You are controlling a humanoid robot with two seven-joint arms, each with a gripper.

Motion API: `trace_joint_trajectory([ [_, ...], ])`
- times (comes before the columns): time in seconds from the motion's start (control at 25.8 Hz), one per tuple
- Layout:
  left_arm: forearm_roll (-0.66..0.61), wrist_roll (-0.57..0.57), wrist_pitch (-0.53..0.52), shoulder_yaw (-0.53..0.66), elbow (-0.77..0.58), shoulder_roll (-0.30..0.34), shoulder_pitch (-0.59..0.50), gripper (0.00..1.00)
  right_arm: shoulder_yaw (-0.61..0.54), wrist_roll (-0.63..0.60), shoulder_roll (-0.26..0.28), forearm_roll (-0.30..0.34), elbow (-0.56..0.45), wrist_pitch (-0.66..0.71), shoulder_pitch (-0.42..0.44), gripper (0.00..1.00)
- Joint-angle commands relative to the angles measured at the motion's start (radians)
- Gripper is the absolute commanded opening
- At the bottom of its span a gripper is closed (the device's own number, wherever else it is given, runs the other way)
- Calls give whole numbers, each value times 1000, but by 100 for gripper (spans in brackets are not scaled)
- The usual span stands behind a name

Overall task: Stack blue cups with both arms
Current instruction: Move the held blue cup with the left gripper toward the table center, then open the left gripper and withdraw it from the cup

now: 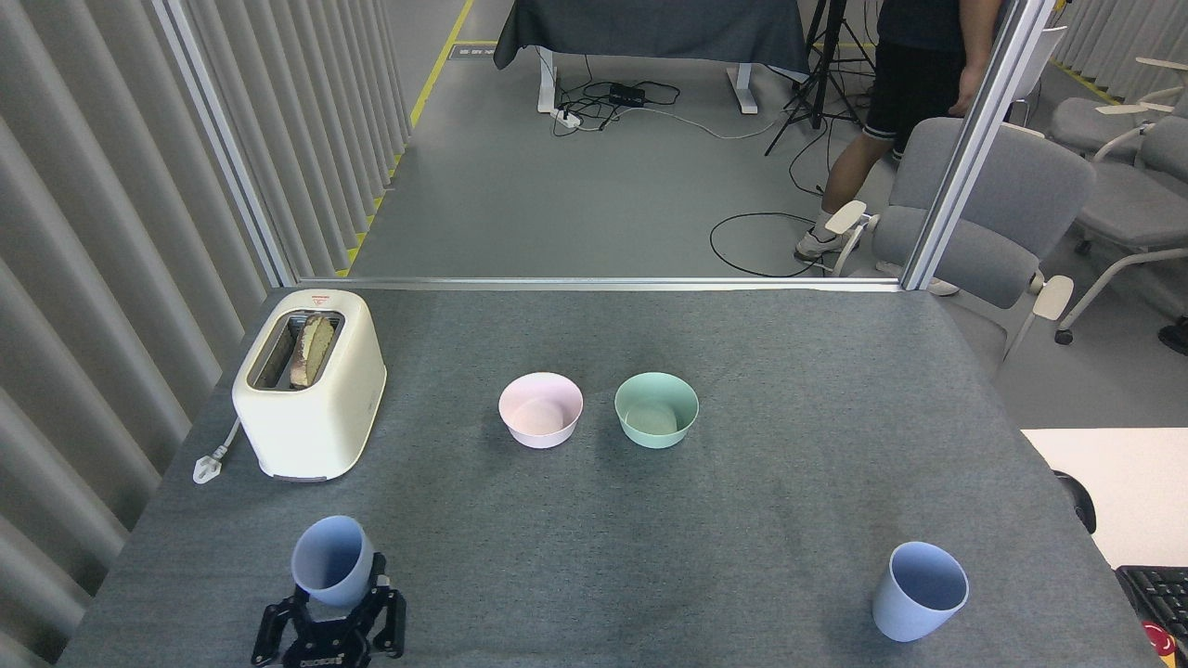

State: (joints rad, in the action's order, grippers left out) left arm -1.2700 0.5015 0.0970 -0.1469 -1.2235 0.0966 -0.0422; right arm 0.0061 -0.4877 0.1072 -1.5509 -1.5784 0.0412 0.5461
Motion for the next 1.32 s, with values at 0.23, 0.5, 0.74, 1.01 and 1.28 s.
trace_joint_trajectory([
  [0.23, -210, 2, -13, -307, 164, -152, 150, 63, 0, 0, -1, 0, 1, -23, 2, 100],
  [0.5, -276, -1, -13, -332, 219, -189, 146, 63, 0, -2, -1, 0, 1, -26, 3, 100],
  [0.74, -282, -1, -10, -332, 223, -181, 145, 63, 9, -2, -1, 0, 3, -26, 2, 100],
  [1.01, -282, 0, -10, -330, 239, -181, 150, 93, 9, -3, -1, 0, 3, -27, 3, 100],
  [1.28, -272, 2, -13, -327, 225, -181, 127, 100, 8, -3, -1, 0, 3, -27, 2, 100],
])
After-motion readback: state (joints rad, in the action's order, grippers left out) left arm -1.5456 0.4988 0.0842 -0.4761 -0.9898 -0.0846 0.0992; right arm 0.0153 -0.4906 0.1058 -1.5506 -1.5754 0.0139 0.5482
